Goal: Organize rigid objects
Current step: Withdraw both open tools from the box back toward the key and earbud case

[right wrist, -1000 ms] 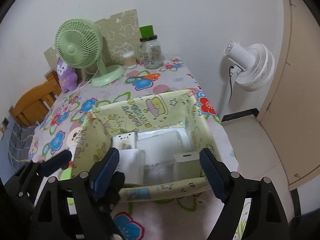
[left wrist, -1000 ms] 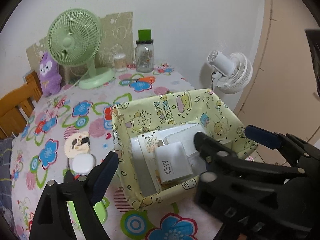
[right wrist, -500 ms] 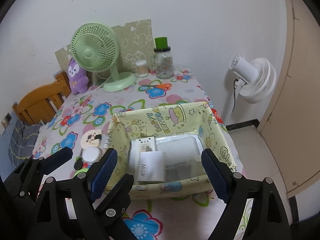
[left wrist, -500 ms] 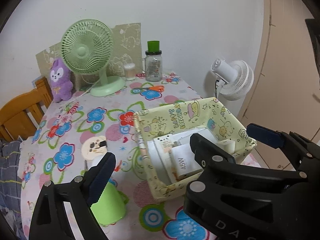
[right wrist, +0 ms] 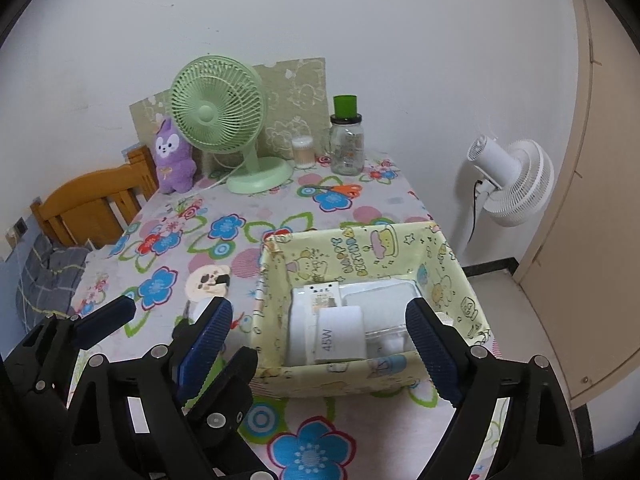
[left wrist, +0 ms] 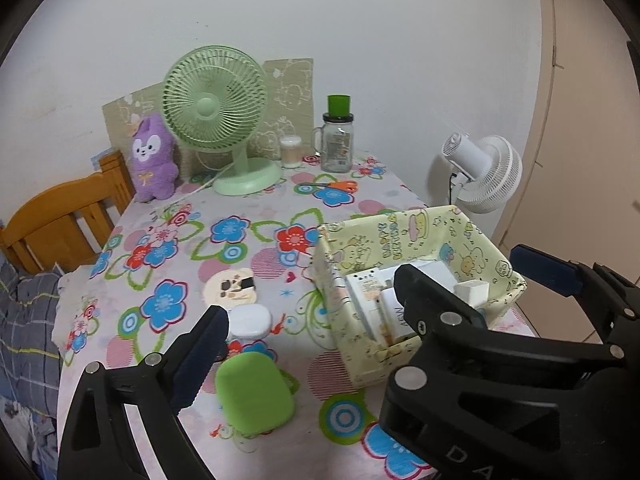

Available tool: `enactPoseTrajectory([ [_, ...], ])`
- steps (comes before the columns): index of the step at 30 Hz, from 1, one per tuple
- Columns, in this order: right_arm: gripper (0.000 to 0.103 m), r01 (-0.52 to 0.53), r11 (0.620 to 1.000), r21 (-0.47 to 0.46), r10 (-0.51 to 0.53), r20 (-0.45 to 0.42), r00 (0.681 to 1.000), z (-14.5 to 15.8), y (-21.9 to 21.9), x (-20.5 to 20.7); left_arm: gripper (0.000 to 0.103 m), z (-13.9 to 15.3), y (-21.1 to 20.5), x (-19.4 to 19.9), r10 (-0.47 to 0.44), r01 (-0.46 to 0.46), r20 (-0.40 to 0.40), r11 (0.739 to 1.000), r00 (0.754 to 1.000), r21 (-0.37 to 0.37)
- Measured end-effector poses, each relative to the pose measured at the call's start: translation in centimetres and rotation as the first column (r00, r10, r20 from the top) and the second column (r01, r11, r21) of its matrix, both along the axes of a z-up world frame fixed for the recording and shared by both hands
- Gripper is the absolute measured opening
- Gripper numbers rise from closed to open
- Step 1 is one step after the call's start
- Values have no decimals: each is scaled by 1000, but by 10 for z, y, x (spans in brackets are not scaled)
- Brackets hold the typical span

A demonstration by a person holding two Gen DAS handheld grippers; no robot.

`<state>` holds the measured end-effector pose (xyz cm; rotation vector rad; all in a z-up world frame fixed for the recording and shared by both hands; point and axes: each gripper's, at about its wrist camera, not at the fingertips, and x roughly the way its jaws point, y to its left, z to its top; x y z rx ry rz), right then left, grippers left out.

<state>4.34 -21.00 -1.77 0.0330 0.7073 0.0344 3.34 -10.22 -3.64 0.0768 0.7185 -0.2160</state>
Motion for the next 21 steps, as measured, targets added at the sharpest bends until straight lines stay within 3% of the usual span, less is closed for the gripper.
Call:
enactPoseTrajectory([
  [14, 101, -22, 998, -56, 28, 108, 994, 12, 35, -16, 103, 3, 35, -10, 44, -43, 19, 999, 999, -11],
  [21, 103, -36, 998, -41, 40, 104, 994, 10, 49, -17, 103, 1, 54, -13, 75, -75, 13, 997, 997, -22],
])
